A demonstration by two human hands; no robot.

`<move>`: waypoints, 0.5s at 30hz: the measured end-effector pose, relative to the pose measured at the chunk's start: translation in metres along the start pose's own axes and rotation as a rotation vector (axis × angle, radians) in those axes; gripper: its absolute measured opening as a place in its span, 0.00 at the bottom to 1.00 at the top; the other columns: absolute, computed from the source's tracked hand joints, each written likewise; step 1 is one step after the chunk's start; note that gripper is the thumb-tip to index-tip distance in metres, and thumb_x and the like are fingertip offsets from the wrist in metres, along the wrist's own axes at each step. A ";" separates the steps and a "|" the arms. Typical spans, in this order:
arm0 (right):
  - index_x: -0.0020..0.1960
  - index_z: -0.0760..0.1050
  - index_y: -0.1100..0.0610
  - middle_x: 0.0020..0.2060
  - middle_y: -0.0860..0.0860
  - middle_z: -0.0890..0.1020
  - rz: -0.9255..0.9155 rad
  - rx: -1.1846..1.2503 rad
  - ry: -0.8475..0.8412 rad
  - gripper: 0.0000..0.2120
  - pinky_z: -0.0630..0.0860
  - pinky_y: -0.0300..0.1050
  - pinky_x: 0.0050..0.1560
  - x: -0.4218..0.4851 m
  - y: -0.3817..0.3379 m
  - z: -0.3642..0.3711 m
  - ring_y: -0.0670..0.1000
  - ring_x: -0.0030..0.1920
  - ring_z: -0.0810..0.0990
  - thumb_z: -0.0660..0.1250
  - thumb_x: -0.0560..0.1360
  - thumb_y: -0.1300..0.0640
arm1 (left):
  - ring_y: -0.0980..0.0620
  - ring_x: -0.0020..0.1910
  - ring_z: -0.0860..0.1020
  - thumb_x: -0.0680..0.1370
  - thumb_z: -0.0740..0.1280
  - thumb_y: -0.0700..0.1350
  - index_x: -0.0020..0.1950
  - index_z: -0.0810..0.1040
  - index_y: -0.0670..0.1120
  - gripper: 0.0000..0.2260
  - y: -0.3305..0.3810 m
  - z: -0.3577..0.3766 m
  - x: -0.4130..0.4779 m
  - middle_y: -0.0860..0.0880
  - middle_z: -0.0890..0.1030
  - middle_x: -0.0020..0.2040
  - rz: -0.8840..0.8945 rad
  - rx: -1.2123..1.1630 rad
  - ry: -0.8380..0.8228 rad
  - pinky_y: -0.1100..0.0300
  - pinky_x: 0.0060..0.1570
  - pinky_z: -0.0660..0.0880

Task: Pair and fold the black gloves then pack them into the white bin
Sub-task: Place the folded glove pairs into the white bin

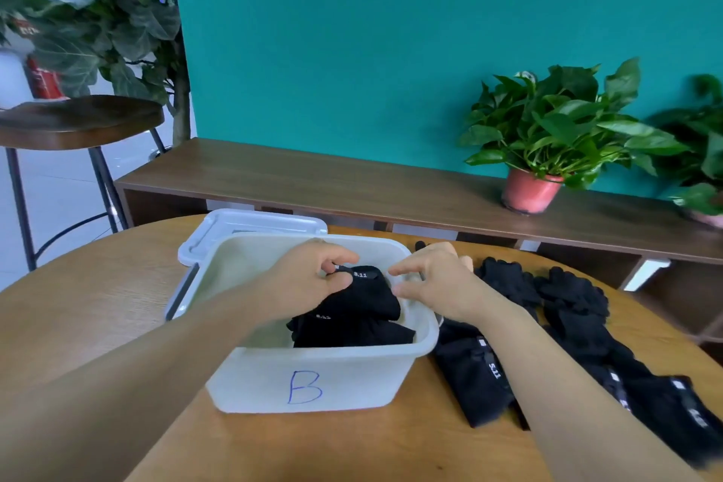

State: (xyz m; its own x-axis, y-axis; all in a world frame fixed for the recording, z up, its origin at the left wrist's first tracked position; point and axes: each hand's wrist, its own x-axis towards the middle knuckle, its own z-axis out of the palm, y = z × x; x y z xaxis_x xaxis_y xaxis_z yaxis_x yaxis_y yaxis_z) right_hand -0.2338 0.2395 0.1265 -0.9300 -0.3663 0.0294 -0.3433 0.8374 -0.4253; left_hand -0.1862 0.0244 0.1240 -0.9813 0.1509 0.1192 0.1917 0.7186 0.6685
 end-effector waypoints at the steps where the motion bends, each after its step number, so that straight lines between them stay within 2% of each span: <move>1: 0.62 0.80 0.45 0.62 0.45 0.77 0.000 0.073 0.018 0.14 0.54 0.57 0.72 -0.008 0.001 -0.004 0.50 0.70 0.64 0.69 0.77 0.49 | 0.58 0.57 0.75 0.81 0.66 0.43 0.67 0.77 0.50 0.15 0.009 0.003 -0.003 0.54 0.79 0.58 0.009 -0.022 0.012 0.66 0.56 0.69; 3: 0.62 0.80 0.49 0.59 0.43 0.80 0.005 0.221 0.040 0.14 0.63 0.57 0.72 -0.028 0.004 -0.012 0.47 0.65 0.72 0.70 0.77 0.52 | 0.57 0.56 0.76 0.80 0.67 0.43 0.66 0.78 0.50 0.14 0.027 0.010 -0.009 0.53 0.79 0.56 0.038 -0.070 0.044 0.64 0.59 0.71; 5: 0.61 0.81 0.52 0.57 0.43 0.82 0.015 0.296 0.071 0.13 0.71 0.49 0.67 -0.051 0.011 -0.020 0.44 0.61 0.77 0.70 0.77 0.56 | 0.57 0.56 0.76 0.80 0.66 0.42 0.66 0.77 0.50 0.14 0.046 0.020 -0.016 0.54 0.79 0.56 0.083 -0.099 0.067 0.64 0.58 0.71; 8: 0.61 0.81 0.54 0.53 0.42 0.81 0.071 0.336 0.127 0.12 0.70 0.37 0.59 -0.087 0.030 -0.028 0.41 0.57 0.77 0.69 0.77 0.58 | 0.58 0.56 0.76 0.80 0.66 0.41 0.67 0.78 0.49 0.15 0.071 0.039 -0.022 0.54 0.79 0.59 0.165 -0.108 0.060 0.61 0.59 0.72; 12: 0.62 0.80 0.55 0.57 0.45 0.82 0.189 0.371 0.197 0.13 0.72 0.36 0.60 -0.126 0.069 -0.021 0.42 0.57 0.77 0.69 0.78 0.59 | 0.60 0.57 0.75 0.81 0.64 0.41 0.67 0.77 0.49 0.15 0.099 0.069 -0.031 0.55 0.78 0.58 0.234 -0.110 0.007 0.66 0.57 0.69; 15: 0.65 0.78 0.56 0.60 0.48 0.81 0.263 0.368 0.227 0.15 0.69 0.35 0.59 -0.147 0.094 -0.006 0.45 0.61 0.77 0.67 0.78 0.59 | 0.60 0.59 0.75 0.82 0.63 0.41 0.67 0.77 0.50 0.15 0.121 0.098 -0.035 0.54 0.77 0.61 0.283 -0.113 -0.007 0.69 0.57 0.68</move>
State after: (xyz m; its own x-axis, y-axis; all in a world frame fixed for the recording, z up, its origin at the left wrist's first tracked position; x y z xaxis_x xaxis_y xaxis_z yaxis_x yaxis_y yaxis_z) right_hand -0.1298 0.3741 0.0877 -0.9979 -0.0302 0.0568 -0.0623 0.6762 -0.7340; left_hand -0.1276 0.1725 0.1290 -0.8891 0.3394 0.3072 0.4540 0.5675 0.6869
